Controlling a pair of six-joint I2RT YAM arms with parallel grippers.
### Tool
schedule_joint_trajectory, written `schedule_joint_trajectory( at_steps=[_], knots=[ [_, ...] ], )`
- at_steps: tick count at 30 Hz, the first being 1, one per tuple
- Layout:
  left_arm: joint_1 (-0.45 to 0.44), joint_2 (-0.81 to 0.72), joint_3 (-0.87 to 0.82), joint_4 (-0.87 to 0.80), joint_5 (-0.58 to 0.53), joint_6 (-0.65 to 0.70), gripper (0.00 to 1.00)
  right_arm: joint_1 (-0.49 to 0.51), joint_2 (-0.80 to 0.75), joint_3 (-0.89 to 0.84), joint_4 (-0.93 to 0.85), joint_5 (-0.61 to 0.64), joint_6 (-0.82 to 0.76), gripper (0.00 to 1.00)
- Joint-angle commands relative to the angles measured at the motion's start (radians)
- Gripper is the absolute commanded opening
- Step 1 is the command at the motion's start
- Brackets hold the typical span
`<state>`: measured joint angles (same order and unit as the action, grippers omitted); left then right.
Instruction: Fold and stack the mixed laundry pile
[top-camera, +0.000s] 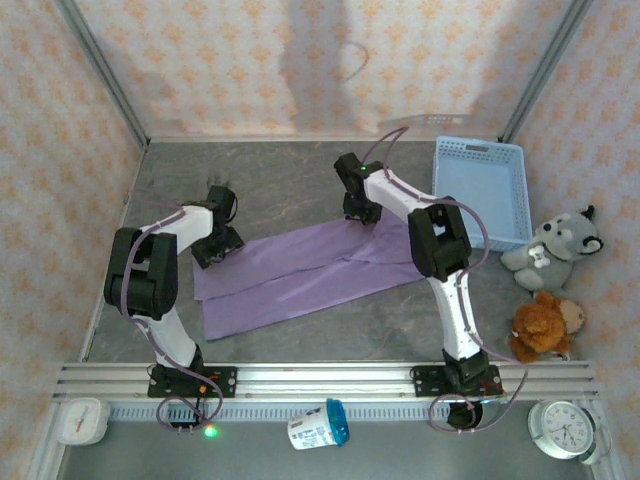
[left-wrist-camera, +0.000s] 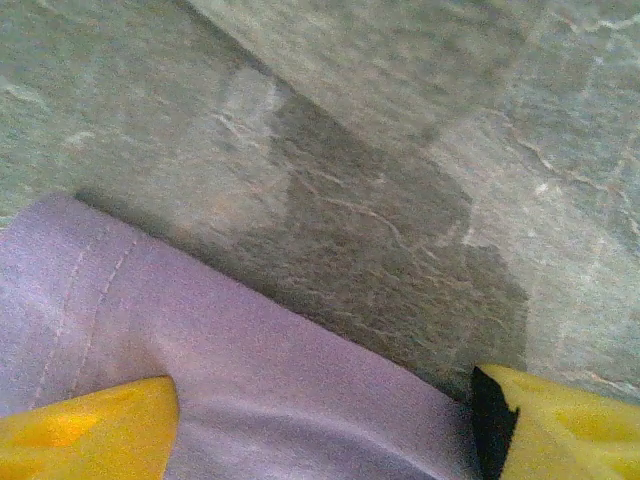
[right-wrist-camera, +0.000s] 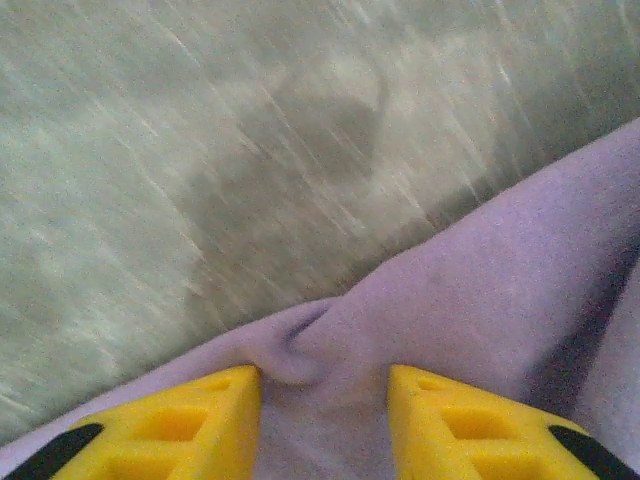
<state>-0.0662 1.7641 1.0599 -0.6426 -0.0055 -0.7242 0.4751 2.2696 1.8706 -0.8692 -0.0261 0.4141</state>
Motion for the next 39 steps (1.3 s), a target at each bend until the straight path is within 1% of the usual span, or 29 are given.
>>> schedule_joint_trajectory(
  at_steps=[1,5,7,8,9,11,13,15,20,23,26,29,33,36,39],
  knots=[
    [0.031,-0.018,0.018,-0.093,-0.111,0.022,0.77,-0.02,-0.081,0.024,-0.048,-0.007,-0.058,0.43],
    [0.031,-0.027,0.035,-0.091,-0.083,0.046,0.77,-0.023,-0.245,-0.136,-0.05,-0.042,-0.092,0.54],
    [0.032,-0.035,0.035,-0.084,-0.067,0.056,0.77,-0.024,-0.333,-0.251,-0.036,-0.056,-0.084,0.62],
    [0.031,-0.036,0.035,-0.083,-0.058,0.061,0.78,-0.024,-0.379,-0.31,-0.022,-0.068,-0.077,0.68],
    [0.031,-0.036,0.037,-0.084,-0.051,0.066,0.77,-0.024,-0.419,-0.372,0.005,-0.094,-0.075,0.72],
    [0.031,-0.036,0.041,-0.087,-0.039,0.073,0.78,-0.024,-0.468,-0.46,0.067,-0.17,-0.085,0.75],
    [0.031,-0.033,0.044,-0.088,-0.037,0.081,0.78,-0.02,-0.478,-0.493,0.108,-0.229,-0.085,0.76],
    [0.031,-0.025,0.05,-0.091,-0.039,0.086,0.78,0.0,-0.468,-0.488,0.142,-0.257,-0.084,0.76],
    [0.031,-0.002,0.051,-0.091,-0.036,0.086,0.78,0.081,-0.389,-0.422,0.173,-0.206,-0.081,0.76],
    [0.032,0.004,0.044,-0.086,-0.031,0.086,0.78,0.097,-0.332,-0.403,0.176,-0.17,-0.07,0.76],
    [0.034,0.005,0.039,-0.081,-0.028,0.087,0.78,0.097,-0.308,-0.412,0.151,-0.141,-0.06,0.75],
    [0.036,0.008,0.036,-0.074,-0.02,0.086,0.78,0.1,-0.346,-0.472,0.119,-0.131,-0.049,0.75],
    [0.036,0.013,0.037,-0.063,-0.01,0.077,0.78,0.113,-0.478,-0.633,0.114,-0.131,0.013,0.75],
    [0.038,0.015,0.04,-0.059,-0.006,0.074,0.78,0.116,-0.563,-0.754,0.145,-0.157,0.071,0.76],
    [0.04,0.023,0.048,-0.058,-0.002,0.078,0.78,0.115,-0.605,-0.815,0.175,-0.166,0.104,0.75]
  ],
)
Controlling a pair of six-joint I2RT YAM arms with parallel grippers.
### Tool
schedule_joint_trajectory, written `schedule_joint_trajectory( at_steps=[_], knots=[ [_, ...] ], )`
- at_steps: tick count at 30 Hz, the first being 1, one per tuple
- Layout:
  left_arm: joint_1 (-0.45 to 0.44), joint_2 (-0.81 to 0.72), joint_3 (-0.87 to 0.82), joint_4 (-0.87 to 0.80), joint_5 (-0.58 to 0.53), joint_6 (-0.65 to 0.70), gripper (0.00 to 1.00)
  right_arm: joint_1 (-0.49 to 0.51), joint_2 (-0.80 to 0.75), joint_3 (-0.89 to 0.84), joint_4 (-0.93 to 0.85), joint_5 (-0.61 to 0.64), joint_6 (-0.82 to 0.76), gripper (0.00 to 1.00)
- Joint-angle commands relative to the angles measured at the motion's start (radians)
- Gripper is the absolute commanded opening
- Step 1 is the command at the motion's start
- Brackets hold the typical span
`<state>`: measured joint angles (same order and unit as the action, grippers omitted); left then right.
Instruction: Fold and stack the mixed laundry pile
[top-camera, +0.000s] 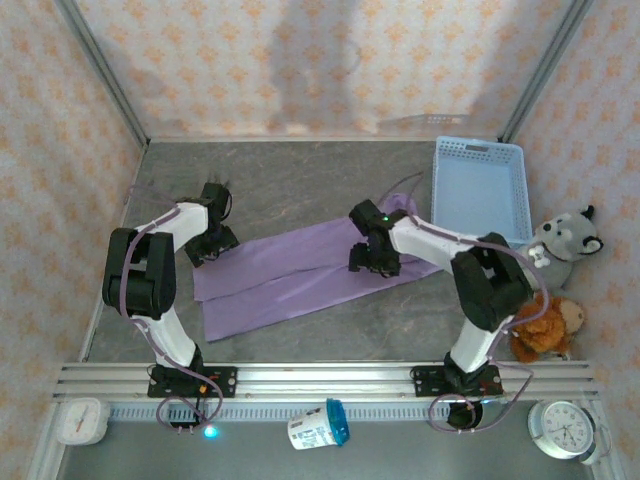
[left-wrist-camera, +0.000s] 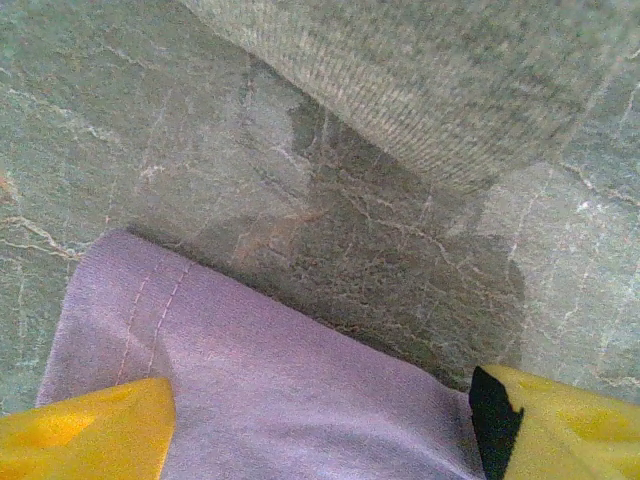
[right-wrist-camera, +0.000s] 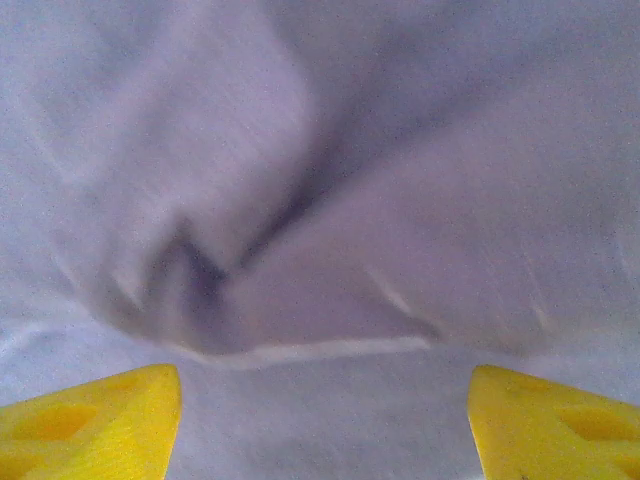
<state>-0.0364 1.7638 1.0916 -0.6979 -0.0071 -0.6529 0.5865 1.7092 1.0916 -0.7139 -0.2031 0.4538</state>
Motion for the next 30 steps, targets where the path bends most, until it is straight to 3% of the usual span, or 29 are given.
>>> schedule_joint_trajectory(
  at_steps=[1,8,12,22,28,30],
  knots=[
    [0.011,0.026,0.02,-0.006,0.0,0.008,0.78,0.004,-0.049,-0.034,0.018,0.017,0.065,0.75],
    [0.011,0.02,0.04,-0.02,0.004,0.019,0.78,-0.008,0.015,0.158,-0.082,0.157,0.087,0.71],
    [0.01,0.02,0.041,-0.026,0.002,0.021,0.78,-0.033,0.081,0.207,-0.079,0.136,0.139,0.63],
    [0.012,0.01,0.019,-0.012,0.01,0.01,0.78,-0.03,0.009,0.087,-0.042,0.073,0.247,0.6],
    [0.01,0.016,0.023,-0.014,0.012,0.017,0.78,-0.029,0.047,0.069,0.003,0.07,0.266,0.57],
    [0.011,0.015,0.025,-0.017,0.012,0.018,0.78,-0.03,0.053,0.072,0.011,0.076,0.266,0.5]
  ],
)
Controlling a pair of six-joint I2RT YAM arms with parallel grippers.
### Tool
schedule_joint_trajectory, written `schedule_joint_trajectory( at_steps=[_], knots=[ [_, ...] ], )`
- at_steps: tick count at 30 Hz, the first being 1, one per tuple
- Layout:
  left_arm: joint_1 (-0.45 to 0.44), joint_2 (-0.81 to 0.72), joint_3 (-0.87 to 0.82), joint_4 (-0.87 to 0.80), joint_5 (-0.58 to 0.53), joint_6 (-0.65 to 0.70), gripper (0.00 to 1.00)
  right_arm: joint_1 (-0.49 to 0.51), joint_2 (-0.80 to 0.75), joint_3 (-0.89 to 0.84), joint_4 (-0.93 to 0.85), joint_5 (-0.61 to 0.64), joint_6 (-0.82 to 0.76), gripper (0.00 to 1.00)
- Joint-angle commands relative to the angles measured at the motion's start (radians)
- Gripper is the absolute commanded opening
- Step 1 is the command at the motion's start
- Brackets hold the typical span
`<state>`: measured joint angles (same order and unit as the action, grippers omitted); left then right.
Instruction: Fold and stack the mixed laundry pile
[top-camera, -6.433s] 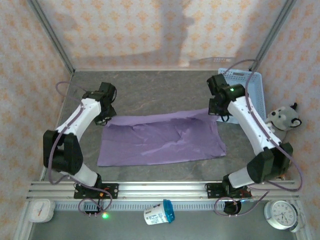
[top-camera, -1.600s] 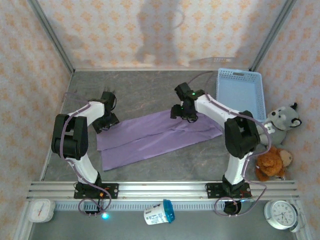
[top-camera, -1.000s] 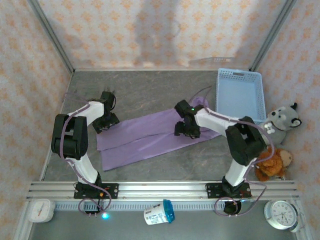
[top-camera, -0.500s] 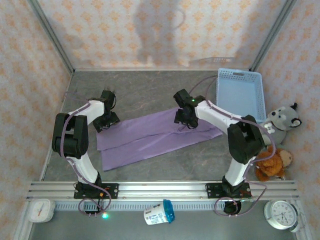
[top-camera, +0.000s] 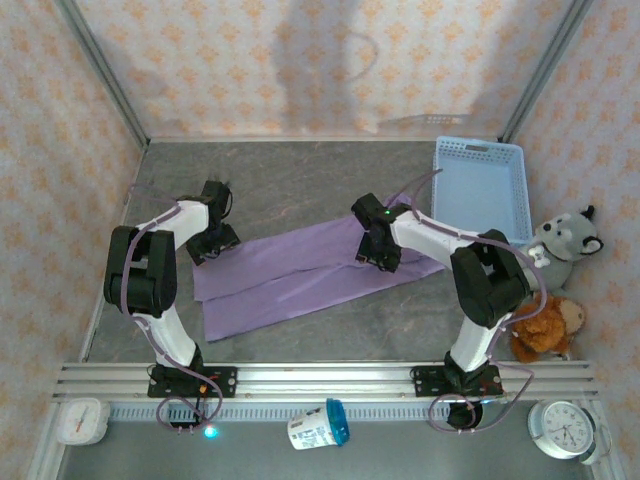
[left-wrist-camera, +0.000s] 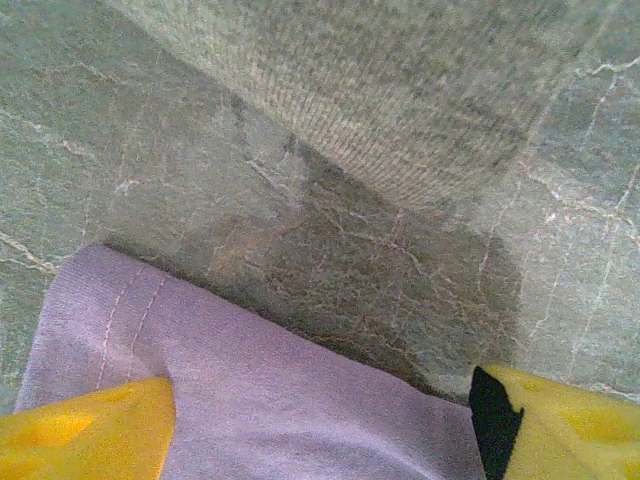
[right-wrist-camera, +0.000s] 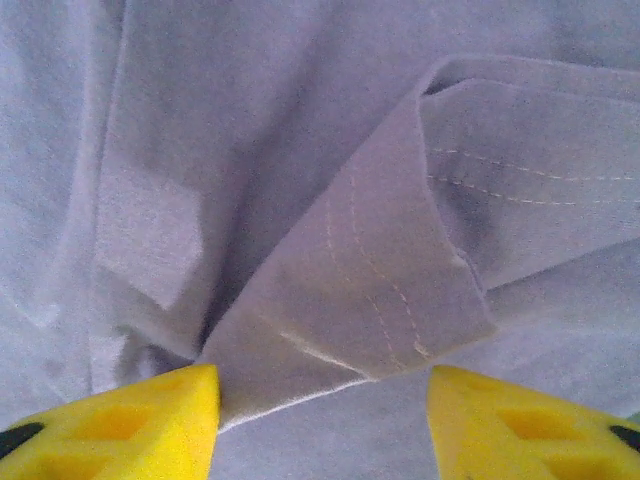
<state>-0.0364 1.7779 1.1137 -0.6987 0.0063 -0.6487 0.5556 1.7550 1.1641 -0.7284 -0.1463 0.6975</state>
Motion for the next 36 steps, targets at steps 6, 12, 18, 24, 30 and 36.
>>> schedule_joint_trajectory(
  at_steps=[6,12,18,24,30,36],
  knots=[
    [0.011,-0.003,0.003,-0.019,-0.004,0.015,0.78,-0.001,0.0,0.015,0.02,0.035,0.014,0.12],
    [0.01,-0.003,0.002,-0.015,-0.001,0.013,0.78,0.001,-0.081,0.001,-0.034,0.043,0.023,0.0],
    [0.01,0.003,0.001,-0.005,0.009,0.007,0.78,0.045,-0.181,-0.031,-0.111,0.021,0.074,0.0],
    [0.011,0.008,-0.003,0.004,0.017,0.001,0.78,0.155,-0.172,-0.052,-0.139,-0.077,0.186,0.02],
    [0.012,0.003,-0.006,0.003,0.023,-0.004,0.78,0.207,-0.188,0.018,-0.166,-0.098,0.182,0.28],
    [0.01,-0.007,-0.008,-0.001,0.02,-0.002,0.78,0.12,-0.201,0.081,-0.218,-0.005,0.094,0.42]
  ],
)
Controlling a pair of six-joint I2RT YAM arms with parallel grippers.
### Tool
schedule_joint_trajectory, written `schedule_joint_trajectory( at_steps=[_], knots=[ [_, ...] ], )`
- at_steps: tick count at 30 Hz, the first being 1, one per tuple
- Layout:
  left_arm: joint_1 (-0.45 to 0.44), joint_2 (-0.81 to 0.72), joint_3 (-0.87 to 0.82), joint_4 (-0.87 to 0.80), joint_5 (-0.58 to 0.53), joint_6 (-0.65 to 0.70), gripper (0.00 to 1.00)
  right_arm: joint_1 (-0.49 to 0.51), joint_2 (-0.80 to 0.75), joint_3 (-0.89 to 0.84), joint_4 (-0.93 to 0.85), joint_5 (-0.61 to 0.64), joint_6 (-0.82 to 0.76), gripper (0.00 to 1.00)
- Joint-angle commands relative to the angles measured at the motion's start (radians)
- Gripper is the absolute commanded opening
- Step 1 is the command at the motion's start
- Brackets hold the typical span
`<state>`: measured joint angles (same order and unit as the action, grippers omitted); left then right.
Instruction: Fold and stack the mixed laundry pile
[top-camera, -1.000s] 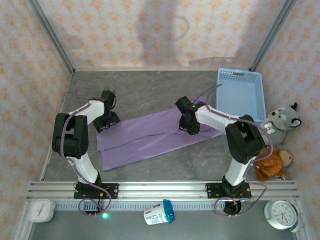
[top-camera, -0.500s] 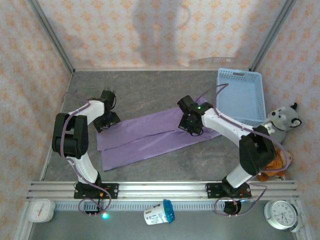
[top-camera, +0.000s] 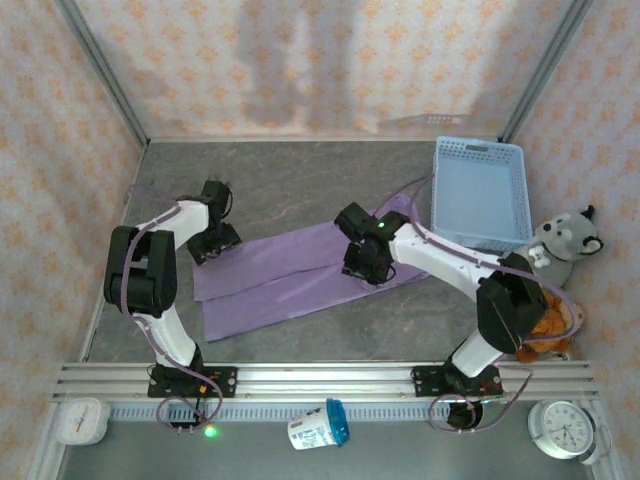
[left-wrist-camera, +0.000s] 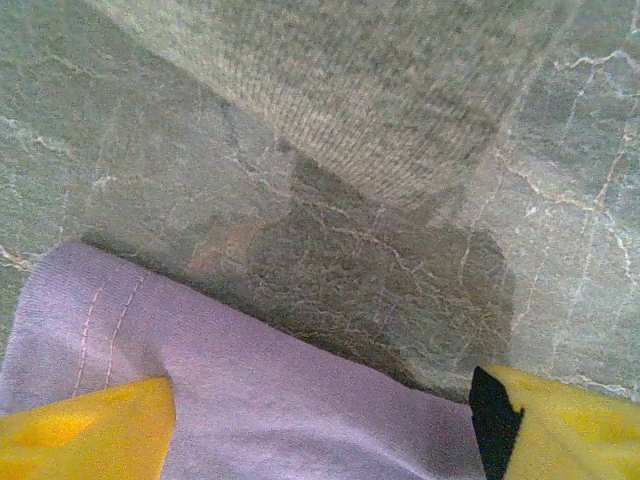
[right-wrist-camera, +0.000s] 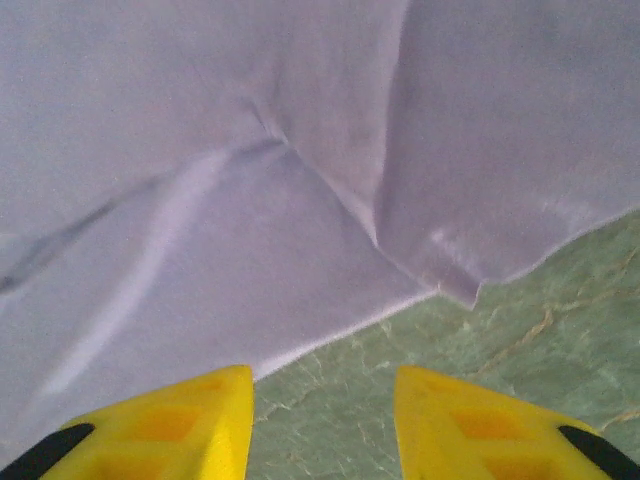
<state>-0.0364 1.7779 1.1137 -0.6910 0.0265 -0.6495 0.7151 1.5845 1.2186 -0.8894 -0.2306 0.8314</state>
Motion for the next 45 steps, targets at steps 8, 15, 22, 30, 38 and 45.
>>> schedule_joint_trajectory(
  at_steps=[8,15,22,30,38,45],
  knots=[
    [0.011,-0.011,-0.009,-0.014,-0.008,0.011,0.78,-0.042,0.086,-0.024,0.087,0.066,-0.112,0.2],
    [0.011,-0.019,-0.011,-0.018,-0.005,0.016,0.78,0.039,0.229,0.055,0.067,0.183,-0.202,0.26],
    [0.01,-0.031,-0.018,-0.019,-0.002,0.013,0.78,0.05,0.334,0.139,-0.061,0.388,-0.246,0.26],
    [0.01,-0.038,-0.017,-0.023,-0.003,0.016,0.78,0.05,0.338,0.149,-0.049,0.35,-0.246,0.07],
    [0.011,-0.028,-0.015,-0.023,-0.007,0.019,0.78,0.038,0.201,0.114,0.091,0.085,-0.127,0.0],
    [0.01,-0.032,-0.016,-0.026,0.011,0.032,0.79,0.008,0.19,0.038,0.081,0.078,-0.102,0.29]
  ],
)
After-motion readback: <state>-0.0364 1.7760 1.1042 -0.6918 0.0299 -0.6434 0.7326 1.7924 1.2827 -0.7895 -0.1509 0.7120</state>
